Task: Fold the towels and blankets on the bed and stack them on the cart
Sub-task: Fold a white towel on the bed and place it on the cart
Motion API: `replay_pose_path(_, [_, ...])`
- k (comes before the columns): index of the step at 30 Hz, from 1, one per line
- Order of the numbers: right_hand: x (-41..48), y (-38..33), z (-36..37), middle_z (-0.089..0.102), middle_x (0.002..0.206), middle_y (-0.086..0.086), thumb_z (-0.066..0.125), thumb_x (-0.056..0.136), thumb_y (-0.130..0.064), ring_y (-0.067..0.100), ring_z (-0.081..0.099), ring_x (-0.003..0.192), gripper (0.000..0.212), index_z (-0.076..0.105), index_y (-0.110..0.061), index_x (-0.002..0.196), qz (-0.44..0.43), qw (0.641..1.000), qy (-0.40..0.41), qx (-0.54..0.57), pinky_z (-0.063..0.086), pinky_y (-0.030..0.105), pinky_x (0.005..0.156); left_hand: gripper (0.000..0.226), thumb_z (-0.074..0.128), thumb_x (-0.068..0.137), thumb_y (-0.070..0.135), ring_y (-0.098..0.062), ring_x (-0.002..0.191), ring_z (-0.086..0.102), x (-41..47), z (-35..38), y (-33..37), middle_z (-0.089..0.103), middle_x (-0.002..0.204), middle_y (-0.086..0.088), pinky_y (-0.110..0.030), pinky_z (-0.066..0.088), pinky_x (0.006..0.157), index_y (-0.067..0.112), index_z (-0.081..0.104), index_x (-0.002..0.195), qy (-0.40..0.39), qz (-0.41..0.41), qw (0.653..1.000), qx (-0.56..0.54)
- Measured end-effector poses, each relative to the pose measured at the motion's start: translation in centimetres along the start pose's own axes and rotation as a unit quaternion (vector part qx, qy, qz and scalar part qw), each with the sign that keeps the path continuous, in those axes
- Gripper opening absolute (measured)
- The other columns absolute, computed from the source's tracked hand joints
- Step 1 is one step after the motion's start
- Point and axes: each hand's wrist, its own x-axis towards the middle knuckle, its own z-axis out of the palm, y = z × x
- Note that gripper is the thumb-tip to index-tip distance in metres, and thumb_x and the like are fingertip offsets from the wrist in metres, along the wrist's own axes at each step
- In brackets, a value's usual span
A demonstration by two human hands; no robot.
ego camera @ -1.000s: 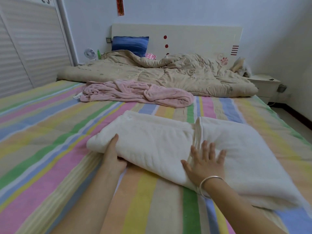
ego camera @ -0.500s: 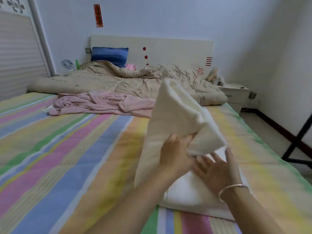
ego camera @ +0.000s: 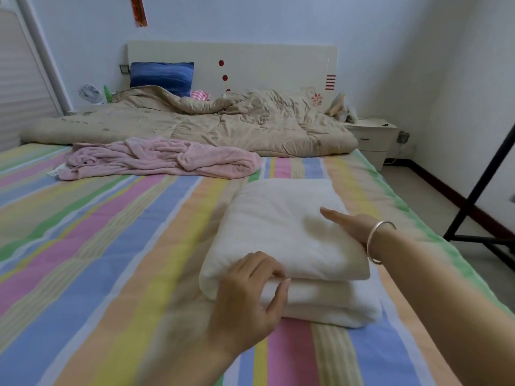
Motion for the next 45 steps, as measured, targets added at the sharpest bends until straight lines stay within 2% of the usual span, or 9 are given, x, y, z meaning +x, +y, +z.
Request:
replay_pose_path(9, [0.6,0.0,1.5,0.067,0.089,0.010,0.062,0.092,-0.028,0.022,0.066,0.064,0.034,0.060,-0.007,0.119,0.006,0.990,-0.068,0.126,0.054,0.029,0.058,0.050,0.063,0.077,0.012,-0.017,0.118,0.053,-3.2,1.7,-1.9,0.058,0.128,-0.001,-0.030,0.039,0.104,0.015,0.059,0.127,-0.140,0.062,0.977,0.151])
replay_pose_path(15, [-0.2,-4.0,2.6,0.066,0.086,0.010,0.057,0.096,-0.027,0.025,0.063,0.076,0.036,0.056,-0.006,0.125,-0.063,0.976,-0.087,0.190,0.049,0.033,0.061,0.036,0.042,0.082,0.010,-0.021,0.080,0.061,-1.9,3.5,-3.9,0.067,0.094,-0.003,-0.031,0.049,0.068,0.014,0.068,0.107,-0.167,0.147,0.922,0.316])
replay_pose_path(22, [-0.4,-6.6,3.4,0.065,0.102,0.013,0.064,0.090,-0.033,0.027,0.063,0.086,0.044,0.053,-0.010,0.126,-0.095,0.973,-0.073,0.195,0.051,0.036,0.071,0.050,0.050,0.074,0.016,-0.025,0.073,0.071,2.1,3.7,-4.7,0.068,0.121,-0.006,-0.024,0.046,0.041,0.028,0.069,0.118,-0.234,0.102,0.892,0.374])
replay_pose_path(26, [0.2,-6.1,3.8,0.060,0.112,0.013,0.064,0.091,-0.032,0.029,0.059,0.103,0.040,0.050,-0.012,0.123,-0.101,0.978,-0.043,0.176,0.045,0.045,0.100,0.052,0.035,0.076,0.015,-0.020,0.071,0.071,2.5,3.8,-4.7,0.073,0.108,-0.006,-0.022,0.048,0.042,0.024,0.075,0.108,-0.268,0.131,0.879,0.373])
replay_pose_path(31, [0.9,-5.8,3.2,0.067,0.109,0.015,0.068,0.087,-0.032,0.030,0.065,0.097,0.046,0.058,-0.008,0.125,-0.116,0.970,-0.050,0.210,0.051,0.046,0.091,0.034,0.048,0.076,0.012,-0.020,0.073,0.067,4.4,0.6,-4.6,0.073,0.087,-0.002,-0.027,0.045,0.058,0.012,0.078,0.092,-0.202,0.166,0.862,0.435])
replay_pose_path(36, [0.5,-3.7,4.3,0.066,0.095,0.011,0.057,0.095,-0.017,0.024,0.063,0.082,0.027,0.057,-0.010,0.121,-0.121,0.972,-0.092,0.178,0.051,0.033,0.069,0.045,0.039,0.069,0.011,-0.017,0.067,0.069,-3.1,2.3,-7.2,0.074,0.078,-0.006,-0.027,0.039,0.076,0.006,0.079,0.089,-0.256,0.047,0.867,0.425])
replay_pose_path(39, [0.8,-3.5,5.4,0.066,0.113,0.015,0.059,0.093,-0.019,0.031,0.064,0.097,0.039,0.055,-0.010,0.130,-0.117,0.980,-0.076,0.139,0.051,0.035,0.077,0.042,0.061,0.059,0.017,-0.018,0.070,0.070,-3.8,1.9,-6.6,0.074,0.082,-0.006,-0.024,0.052,0.069,0.006,0.078,0.096,-0.283,-0.015,0.887,0.364])
replay_pose_path(42, [0.2,-5.7,6.2,0.062,0.119,0.013,0.059,0.093,-0.022,0.032,0.061,0.105,0.044,0.050,-0.013,0.135,-0.162,0.980,-0.062,0.099,0.050,0.042,0.092,0.085,0.084,0.026,0.012,-0.023,0.087,0.072,-2.9,0.6,-6.5,0.073,0.103,-0.011,-0.028,0.059,0.072,0.006,0.073,0.110,-0.306,-0.062,0.889,0.336])
replay_pose_path(45, [-1.2,-7.9,6.3,0.062,0.117,0.010,0.059,0.093,-0.021,0.029,0.061,0.105,0.043,0.047,-0.022,0.135,-0.225,0.964,-0.089,0.109,0.049,0.046,0.094,0.101,0.082,0.027,0.013,-0.025,0.109,0.067,-2.4,-0.7,-6.4,0.064,0.126,-0.012,-0.031,0.059,0.079,0.010,0.064,0.127,-0.332,-0.063,0.886,0.317])
